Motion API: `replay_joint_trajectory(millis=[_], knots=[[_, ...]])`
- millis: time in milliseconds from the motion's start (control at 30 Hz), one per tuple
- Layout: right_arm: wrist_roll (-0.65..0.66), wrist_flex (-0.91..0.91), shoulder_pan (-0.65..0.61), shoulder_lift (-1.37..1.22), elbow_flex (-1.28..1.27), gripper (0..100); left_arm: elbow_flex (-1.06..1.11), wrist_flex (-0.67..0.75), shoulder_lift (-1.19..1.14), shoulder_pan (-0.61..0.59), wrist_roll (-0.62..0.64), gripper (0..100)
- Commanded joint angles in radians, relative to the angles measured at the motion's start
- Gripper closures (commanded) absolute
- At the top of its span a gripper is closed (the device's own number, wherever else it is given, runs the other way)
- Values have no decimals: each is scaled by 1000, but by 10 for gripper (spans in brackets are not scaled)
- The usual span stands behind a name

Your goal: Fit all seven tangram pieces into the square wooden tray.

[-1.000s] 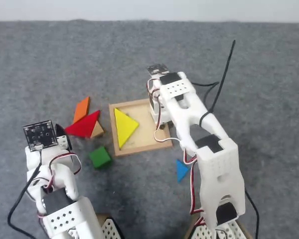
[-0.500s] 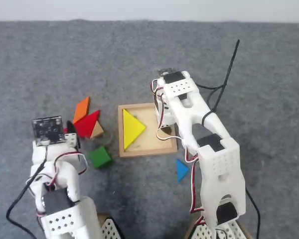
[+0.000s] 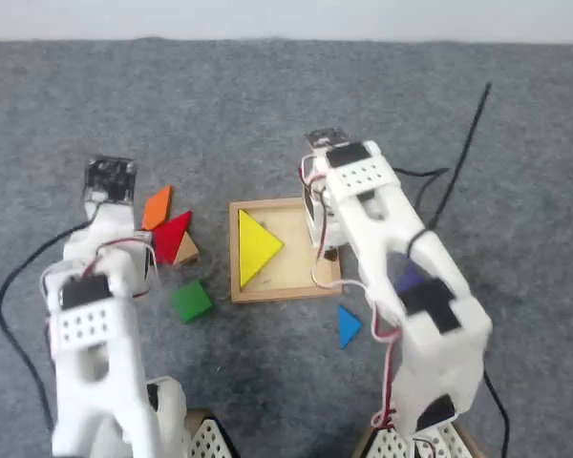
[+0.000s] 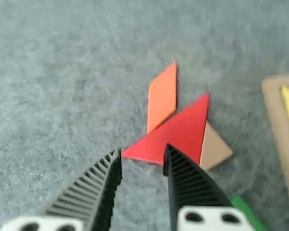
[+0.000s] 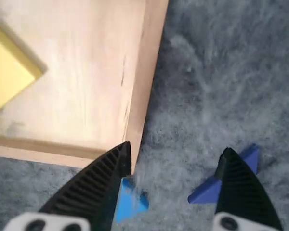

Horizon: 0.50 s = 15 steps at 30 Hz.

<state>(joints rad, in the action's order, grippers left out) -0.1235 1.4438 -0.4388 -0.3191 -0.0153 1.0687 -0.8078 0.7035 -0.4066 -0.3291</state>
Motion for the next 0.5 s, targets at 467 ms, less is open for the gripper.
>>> replay_joint_trajectory(millis=[467], knots=[[41, -374, -193, 371, -434, 714, -317, 12, -549, 23, -81, 746]])
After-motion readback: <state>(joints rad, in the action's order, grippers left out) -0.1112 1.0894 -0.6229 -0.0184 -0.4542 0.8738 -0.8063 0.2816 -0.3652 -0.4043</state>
